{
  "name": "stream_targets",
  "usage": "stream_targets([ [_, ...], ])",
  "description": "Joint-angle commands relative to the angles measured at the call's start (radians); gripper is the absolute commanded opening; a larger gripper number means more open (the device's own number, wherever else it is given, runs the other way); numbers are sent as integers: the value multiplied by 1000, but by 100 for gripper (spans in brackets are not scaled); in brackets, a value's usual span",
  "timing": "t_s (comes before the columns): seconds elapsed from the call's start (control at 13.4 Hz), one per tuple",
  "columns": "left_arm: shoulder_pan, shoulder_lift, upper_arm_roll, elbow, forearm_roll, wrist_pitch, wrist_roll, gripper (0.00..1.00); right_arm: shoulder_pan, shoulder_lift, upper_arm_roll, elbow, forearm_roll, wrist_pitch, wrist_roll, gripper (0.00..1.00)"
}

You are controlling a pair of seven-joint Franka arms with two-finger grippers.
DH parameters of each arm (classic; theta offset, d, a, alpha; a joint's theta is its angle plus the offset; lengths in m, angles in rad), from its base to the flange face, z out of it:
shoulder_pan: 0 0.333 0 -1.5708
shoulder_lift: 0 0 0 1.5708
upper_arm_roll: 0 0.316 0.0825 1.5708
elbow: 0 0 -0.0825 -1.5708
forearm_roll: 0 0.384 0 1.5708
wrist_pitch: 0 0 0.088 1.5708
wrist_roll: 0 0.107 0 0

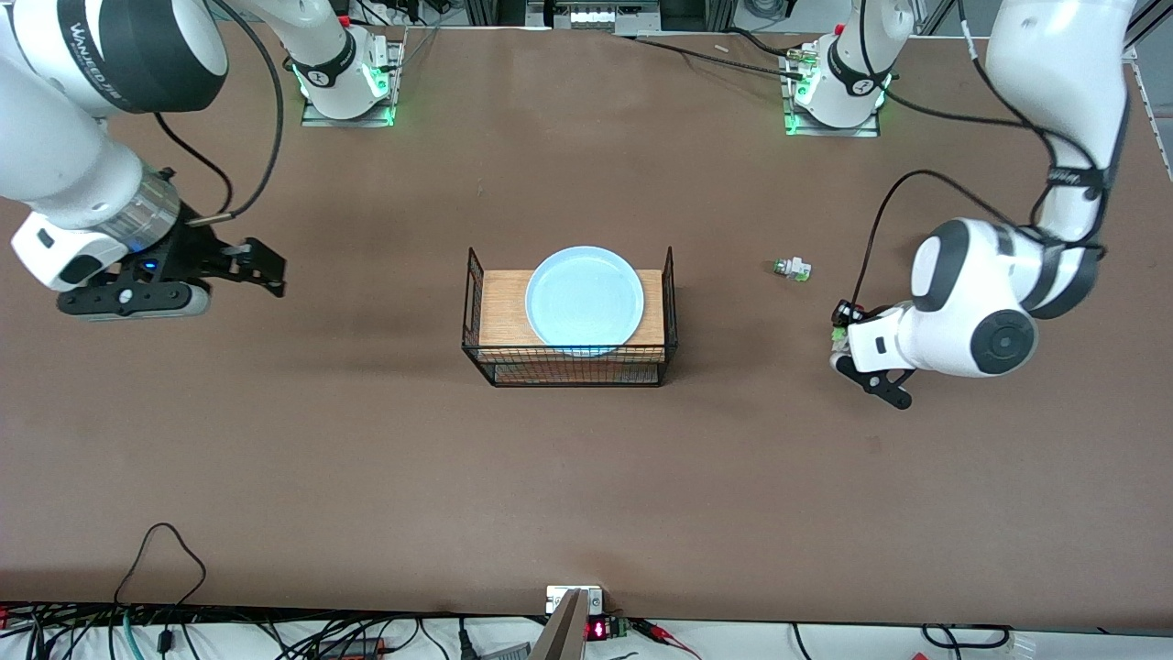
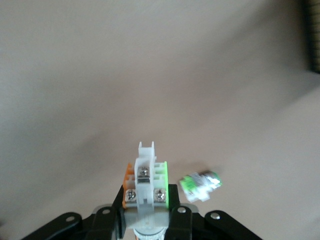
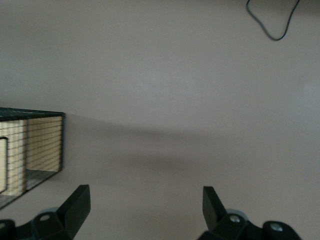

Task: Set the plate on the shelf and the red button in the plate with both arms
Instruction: 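Carry the red-and-white switch with the left gripper over the plate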

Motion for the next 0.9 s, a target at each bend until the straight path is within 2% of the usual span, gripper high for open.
stream_targets([
  [0.0, -5, -32, -94, 117, -14, -165, -189, 3, -48, -38, 17, -7, -82, -11, -51, 99],
  [0.22, -4, -63, -253, 205, -19, -223, -452, 3, -142, -55, 28, -10, -81, -17, -114, 99],
  [0.37, -8, -60, -323, 269, -133, -222, -605, 6, -191, -55, 49, -21, -76, -69, -143, 100],
  [0.45, -22, -55, -335, 282, -209, -216, -711, 6, -238, -55, 92, -36, -70, -91, -142, 99],
  [0.52, -69, -49, -335, 292, -234, -190, -780, 6, -278, -53, 147, -52, -69, -83, -140, 99],
  [0.6, -105, -34, -335, 315, -235, -141, -823, 6, -292, -53, 176, -52, -69, -82, -137, 99],
  [0.67, -131, -14, -335, 320, -237, -92, -857, 6, -292, -53, 187, -52, -66, -82, -126, 99],
  [0.82, -203, 29, -331, 320, -232, 46, -954, 6, -294, -41, 193, -41, 50, -80, -97, 98],
])
